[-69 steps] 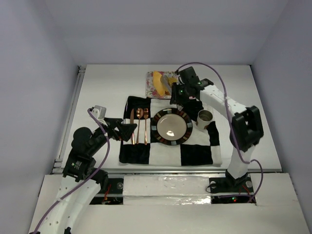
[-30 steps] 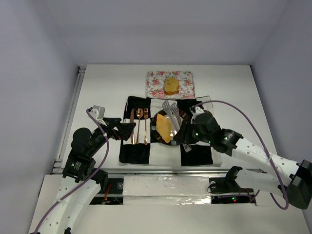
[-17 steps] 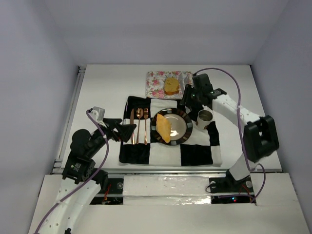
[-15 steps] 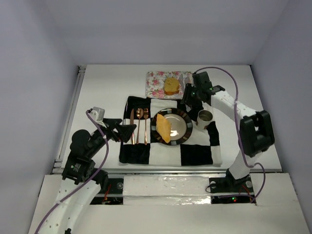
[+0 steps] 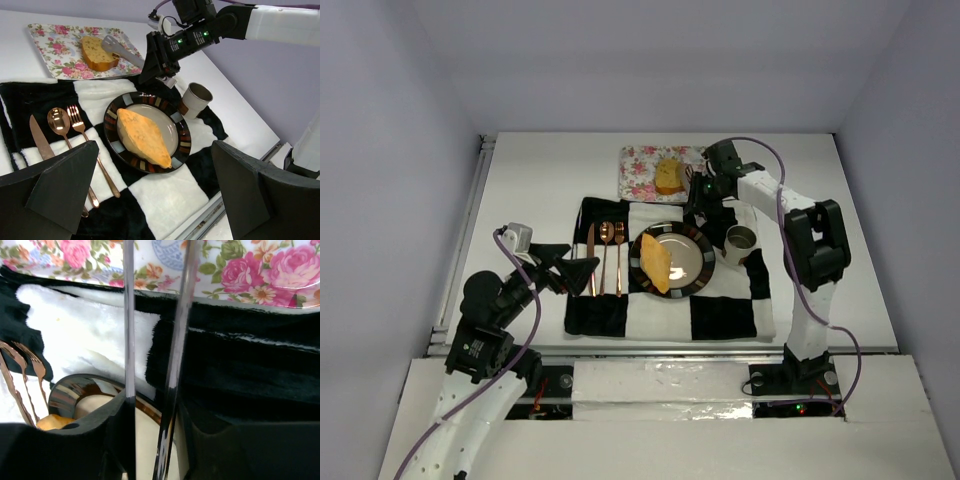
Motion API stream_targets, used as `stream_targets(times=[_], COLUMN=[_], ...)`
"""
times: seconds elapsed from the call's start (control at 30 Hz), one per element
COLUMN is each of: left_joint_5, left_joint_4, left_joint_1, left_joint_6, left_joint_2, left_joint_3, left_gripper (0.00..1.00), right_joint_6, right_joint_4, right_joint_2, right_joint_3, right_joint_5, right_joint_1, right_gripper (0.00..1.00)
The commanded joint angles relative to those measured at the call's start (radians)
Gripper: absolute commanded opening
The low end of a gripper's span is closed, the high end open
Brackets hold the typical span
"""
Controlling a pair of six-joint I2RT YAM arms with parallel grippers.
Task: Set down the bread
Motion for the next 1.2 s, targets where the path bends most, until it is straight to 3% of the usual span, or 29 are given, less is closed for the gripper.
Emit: stream_targets(times=[0.0, 0.13, 0.2, 0.5, 0.77, 0.87, 0.97, 1.17], left_joint_5=[0.005, 0.004, 0.004, -0.005, -0.013, -0.013, -0.018, -0.025], left_joint_4=[0.058, 0.057, 0.057, 0.054, 0.052, 0.052, 0.051, 0.049], left_joint_1=[-0.003, -0.003, -0.003, -0.003, -0.003, -0.003, -0.003, -0.003], left_joint_6=[0.003, 0.002, 0.003, 0.000, -0.001, 0.000, 0.000, -0.003], left_joint_2=[-0.006, -0.003, 0.002, 0.010, 0.019, 0.022, 0.023, 0.022], left_joint_3=[-0.004, -0.003, -0.003, -0.003, -0.003, -0.003, -0.001, -0.003], left_gripper=[0.97, 0.97, 0.97, 0.97, 0.96, 0.96, 0.96, 0.96], right_joint_6=[-0.016, -0.007, 0.000, 0.046, 0.204, 0.308, 0.417, 0.502], right_joint_4=[0.024, 0.056, 0.081, 0.138, 0.113, 0.060, 0.035, -0.011], right_joint_2=[0.007, -0.022, -0.080, -0.465, -1.038, -1.218, -1.347, -1.438], right_joint_3=[0.039, 0.006, -0.028, -0.289, -0.781, -0.882, -0.976, -1.080], right_joint_5=[-0.082, -0.086, -0.076, -0.085, -0.005, 0.027, 0.032, 0.038], right_joint_1=[-0.005, -0.005, -0.005, 0.015, 0.145, 0.231, 0.291, 0.300], right_gripper=[0.38, 0.21, 0.16, 0.15, 0.14, 0.14, 0.14, 0.15])
